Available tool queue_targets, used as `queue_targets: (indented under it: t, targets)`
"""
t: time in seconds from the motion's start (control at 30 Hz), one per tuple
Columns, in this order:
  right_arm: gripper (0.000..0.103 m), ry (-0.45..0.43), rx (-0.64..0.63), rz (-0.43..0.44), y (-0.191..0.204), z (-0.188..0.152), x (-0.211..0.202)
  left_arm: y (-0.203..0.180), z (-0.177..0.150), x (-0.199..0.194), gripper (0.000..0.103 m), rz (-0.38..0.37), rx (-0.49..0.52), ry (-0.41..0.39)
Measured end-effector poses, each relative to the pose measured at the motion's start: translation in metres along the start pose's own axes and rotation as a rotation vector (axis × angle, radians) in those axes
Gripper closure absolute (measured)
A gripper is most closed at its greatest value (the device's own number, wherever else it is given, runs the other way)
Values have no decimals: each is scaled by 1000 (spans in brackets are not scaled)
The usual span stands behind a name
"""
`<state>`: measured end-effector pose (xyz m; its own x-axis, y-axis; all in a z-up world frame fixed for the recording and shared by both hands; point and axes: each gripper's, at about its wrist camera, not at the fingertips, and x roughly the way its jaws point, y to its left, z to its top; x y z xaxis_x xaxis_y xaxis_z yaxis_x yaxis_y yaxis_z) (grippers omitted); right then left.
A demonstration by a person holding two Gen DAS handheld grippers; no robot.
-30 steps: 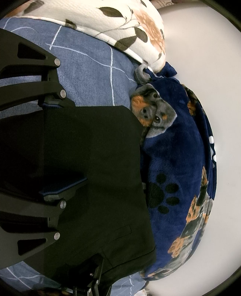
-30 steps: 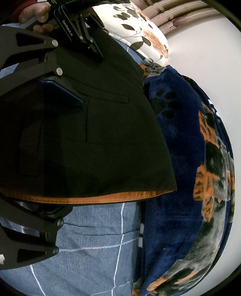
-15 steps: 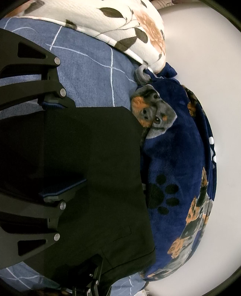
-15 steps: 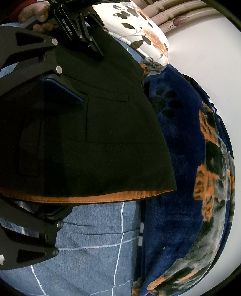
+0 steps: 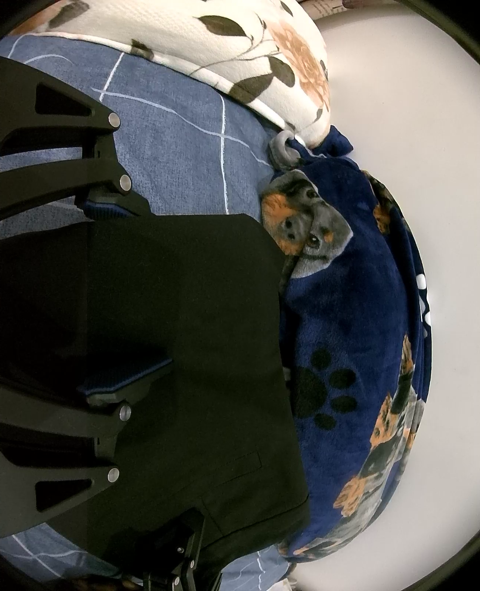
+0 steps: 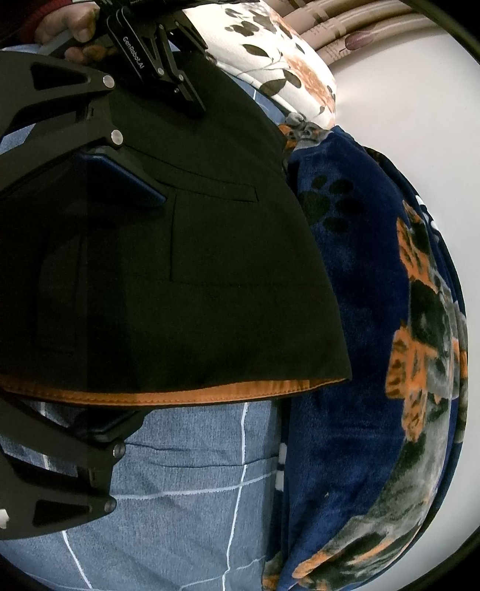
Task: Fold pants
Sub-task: 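Hold the folded pants flat with the left tool while the right tool grips the fold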
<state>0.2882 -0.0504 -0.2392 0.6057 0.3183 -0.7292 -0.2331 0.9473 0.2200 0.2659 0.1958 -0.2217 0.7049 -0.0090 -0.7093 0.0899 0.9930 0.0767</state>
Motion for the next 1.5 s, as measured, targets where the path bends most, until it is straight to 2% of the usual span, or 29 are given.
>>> queue_targets:
  t: [1.5]
  targets:
    - [5, 5, -4, -5, -4, 2, 2, 2, -1, 0, 35, 10, 0, 0]
